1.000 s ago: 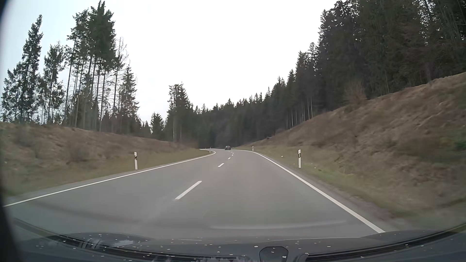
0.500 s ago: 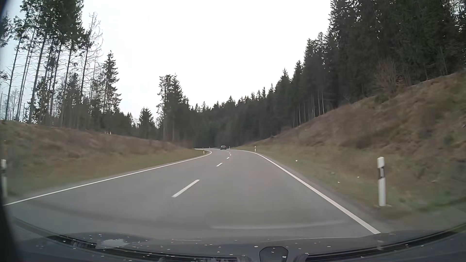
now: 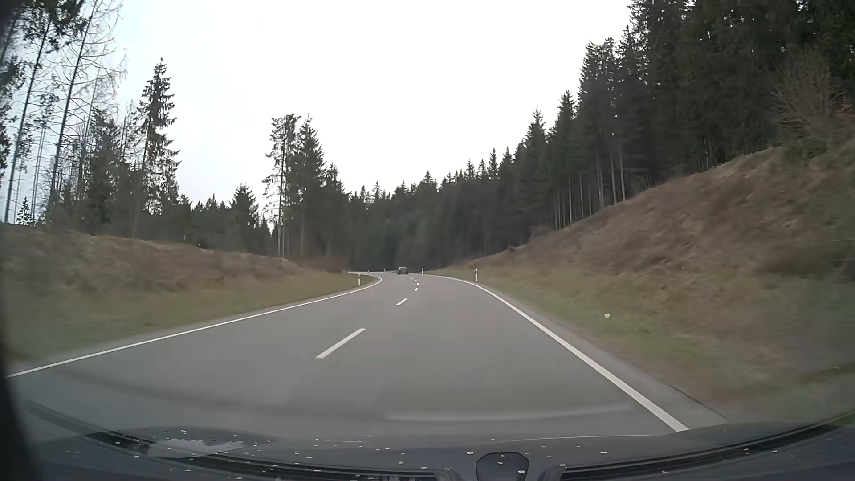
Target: Follow the waypoints while adhering to traffic rules and regulations
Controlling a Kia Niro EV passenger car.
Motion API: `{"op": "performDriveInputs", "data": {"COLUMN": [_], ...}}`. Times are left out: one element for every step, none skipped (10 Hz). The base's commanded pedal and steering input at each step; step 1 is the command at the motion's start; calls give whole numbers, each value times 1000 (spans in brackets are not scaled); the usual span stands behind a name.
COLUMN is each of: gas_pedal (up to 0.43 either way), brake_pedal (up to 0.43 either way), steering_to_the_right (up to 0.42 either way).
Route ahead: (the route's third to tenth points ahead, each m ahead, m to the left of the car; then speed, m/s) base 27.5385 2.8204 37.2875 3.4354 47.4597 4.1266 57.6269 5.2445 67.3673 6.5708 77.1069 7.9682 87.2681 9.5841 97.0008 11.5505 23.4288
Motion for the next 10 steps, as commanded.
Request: {"op": "performDriveInputs", "data": {"gas_pedal": [331, 331, 319, 319, 319, 319, 311, 311, 299, 287], "brake_pedal": [0, 0, 0, 0, 0, 0, 0, 0, 0, 0], "steering_to_the_right": [-11, -11, -11, -11, -11, -11, -11, -11, -11, -11]}}
